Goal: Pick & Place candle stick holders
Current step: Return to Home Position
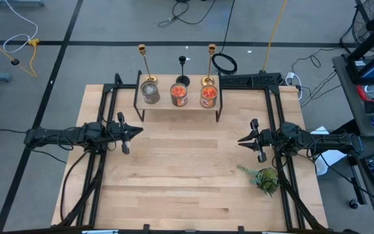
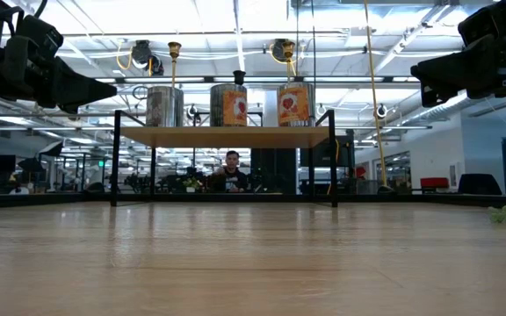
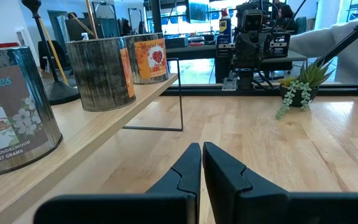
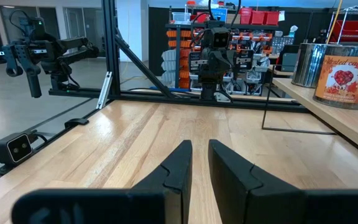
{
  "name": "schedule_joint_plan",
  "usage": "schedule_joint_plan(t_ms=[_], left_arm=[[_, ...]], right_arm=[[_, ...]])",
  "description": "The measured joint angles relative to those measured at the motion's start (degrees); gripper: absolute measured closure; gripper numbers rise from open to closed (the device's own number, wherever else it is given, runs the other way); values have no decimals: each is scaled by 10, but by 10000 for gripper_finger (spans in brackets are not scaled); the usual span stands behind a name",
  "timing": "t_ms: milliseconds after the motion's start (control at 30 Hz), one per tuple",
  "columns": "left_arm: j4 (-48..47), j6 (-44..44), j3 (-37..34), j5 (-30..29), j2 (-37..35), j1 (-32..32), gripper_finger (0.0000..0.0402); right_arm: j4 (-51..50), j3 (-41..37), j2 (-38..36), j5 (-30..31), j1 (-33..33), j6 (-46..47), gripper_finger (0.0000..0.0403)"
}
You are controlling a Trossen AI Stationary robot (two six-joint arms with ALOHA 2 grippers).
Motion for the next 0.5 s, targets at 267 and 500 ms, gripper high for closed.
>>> schedule_joint_plan(t_ms=[267, 500], left_arm=[[0, 0, 0, 0, 0, 0, 376], [0, 0, 0, 0, 0, 0, 376]], right_arm=[[0, 0, 0, 0, 0, 0, 355], [0, 0, 0, 0, 0, 0, 355]])
